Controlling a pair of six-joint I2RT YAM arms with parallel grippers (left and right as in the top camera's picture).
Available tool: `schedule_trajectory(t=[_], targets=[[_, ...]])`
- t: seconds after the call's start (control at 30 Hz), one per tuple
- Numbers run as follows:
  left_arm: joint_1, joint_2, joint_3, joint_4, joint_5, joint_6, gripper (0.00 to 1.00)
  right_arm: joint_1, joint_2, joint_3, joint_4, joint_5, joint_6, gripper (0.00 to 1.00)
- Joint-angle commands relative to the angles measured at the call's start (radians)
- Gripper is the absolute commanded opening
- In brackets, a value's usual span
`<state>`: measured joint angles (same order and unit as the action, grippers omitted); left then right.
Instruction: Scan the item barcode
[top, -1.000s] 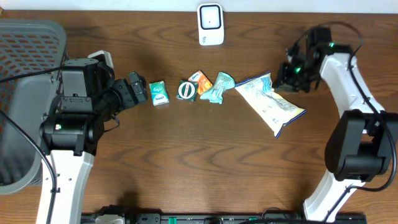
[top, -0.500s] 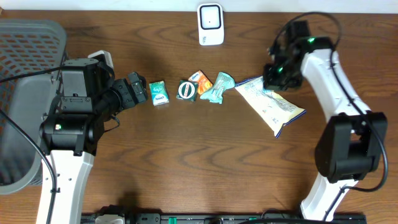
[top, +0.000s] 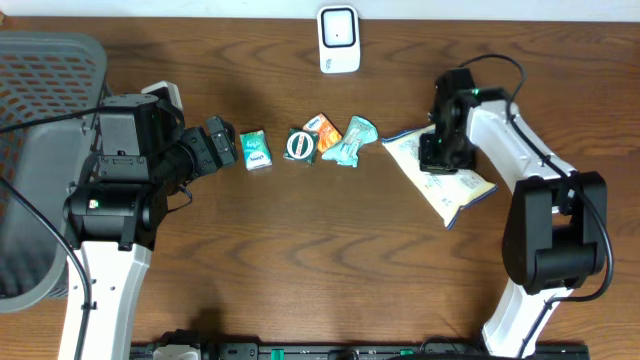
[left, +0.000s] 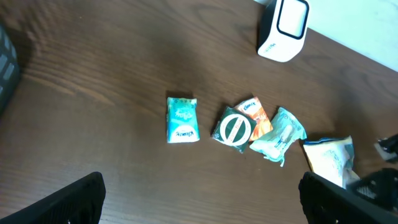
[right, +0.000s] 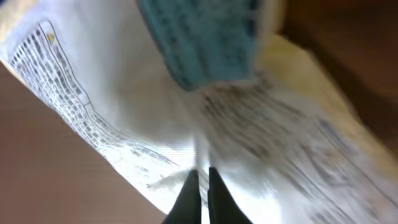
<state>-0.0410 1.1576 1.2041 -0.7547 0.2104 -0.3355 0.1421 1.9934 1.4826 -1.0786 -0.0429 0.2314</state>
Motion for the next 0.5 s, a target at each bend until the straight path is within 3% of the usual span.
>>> schedule_trajectory(t=[0.0, 0.1, 0.2, 0.3, 0.47], targets=[[0.003, -0.001, 0.015, 0.0, -0.006, 0.017, 0.98, -0.011, -0.005, 0.18, -0.133, 0.071, 0.015, 0.01], [0.003, -0.001, 0.015, 0.0, -0.006, 0.017, 0.98, -0.01, -0.005, 0.268, -0.309, 0.087, 0.015, 0.04], [0.003, -0.001, 0.015, 0.0, -0.006, 0.017, 0.98, -0.01, -0.005, 0.253, -0.376, 0.124, 0.016, 0.03], [0.003, -0.001, 0.015, 0.0, -0.006, 0.017, 0.98, -0.01, -0.005, 0.165, -0.357, 0.123, 0.019, 0.04], [0.003, -0.001, 0.015, 0.0, -0.006, 0.017, 0.97, -0.013, -0.005, -0.035, -0.171, 0.123, 0.027, 0.06]])
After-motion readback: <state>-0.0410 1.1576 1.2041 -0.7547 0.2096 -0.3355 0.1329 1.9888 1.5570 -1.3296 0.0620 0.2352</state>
